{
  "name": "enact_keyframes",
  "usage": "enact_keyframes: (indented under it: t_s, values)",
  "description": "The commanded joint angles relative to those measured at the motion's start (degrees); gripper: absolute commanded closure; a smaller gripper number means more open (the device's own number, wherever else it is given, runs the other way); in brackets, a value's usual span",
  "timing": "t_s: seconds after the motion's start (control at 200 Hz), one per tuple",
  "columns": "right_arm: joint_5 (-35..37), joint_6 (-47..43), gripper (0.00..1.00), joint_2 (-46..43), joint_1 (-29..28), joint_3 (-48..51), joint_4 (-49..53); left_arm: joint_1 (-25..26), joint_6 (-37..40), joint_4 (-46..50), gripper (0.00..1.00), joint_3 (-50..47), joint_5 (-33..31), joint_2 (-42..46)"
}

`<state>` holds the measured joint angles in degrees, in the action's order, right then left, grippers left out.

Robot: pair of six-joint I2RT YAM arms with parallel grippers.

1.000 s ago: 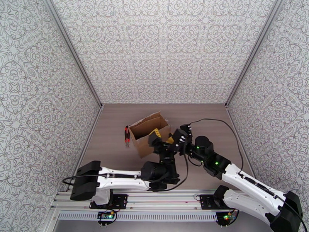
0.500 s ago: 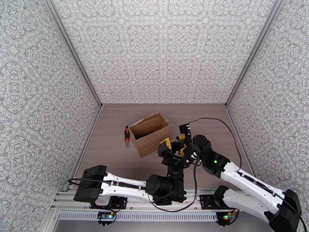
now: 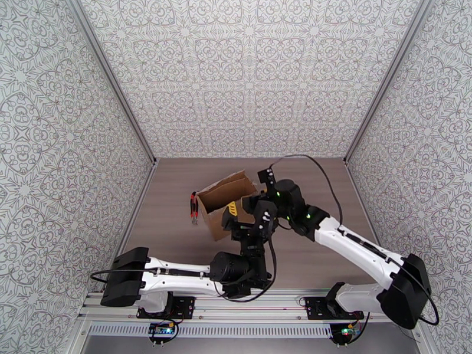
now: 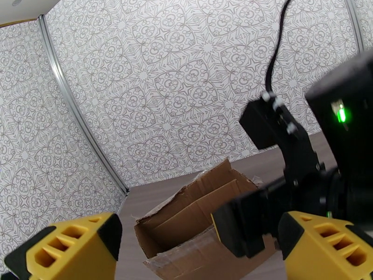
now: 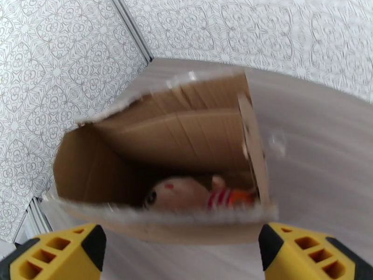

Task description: Unpack the express box

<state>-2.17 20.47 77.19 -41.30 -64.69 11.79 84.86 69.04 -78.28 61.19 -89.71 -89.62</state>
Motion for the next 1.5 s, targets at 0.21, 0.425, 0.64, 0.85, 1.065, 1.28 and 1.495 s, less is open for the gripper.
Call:
enact_keyframes:
  t_s: [0.21, 0.425, 0.64, 0.85, 1.065, 1.28, 1.495]
  values:
    - [2.80, -3.42, 0.07, 4.35, 0.08, -9.41, 10.56, -3.01, 1.72, -0.86, 0.05, -6.30, -5.91, 1.11]
    - [3.58, -4.59, 0.07, 7.76, 0.23, -14.69, 17.18, -18.73, 9.77, -0.80, 0.05, -10.50, -5.07, 6.32]
    - [4.20, -7.81, 0.08, 15.89, 0.87, -30.92, 32.85, -27.84, 19.01, -0.76, 0.05, -9.98, -3.23, 11.88]
    - [1.70, -13.70, 0.15, 25.87, -0.65, -47.41, 44.30, -32.39, 18.50, -0.79, 0.05, -10.92, -3.85, 15.36]
    - [-1.90, -14.87, 0.34, 38.49, -3.87, -65.72, 56.96, -34.92, 16.60, -0.82, 0.05, -16.91, -4.16, 20.81]
    - [-1.83, -12.55, 0.38, 44.76, -6.19, -75.35, 63.51, -36.31, 15.46, -0.82, 0.05, -21.81, -4.99, 24.94]
    - [-1.58, -10.38, 0.43, 49.28, -6.87, -79.62, 65.36, -36.85, 15.98, -0.82, 0.06, -24.31, -5.83, 28.89]
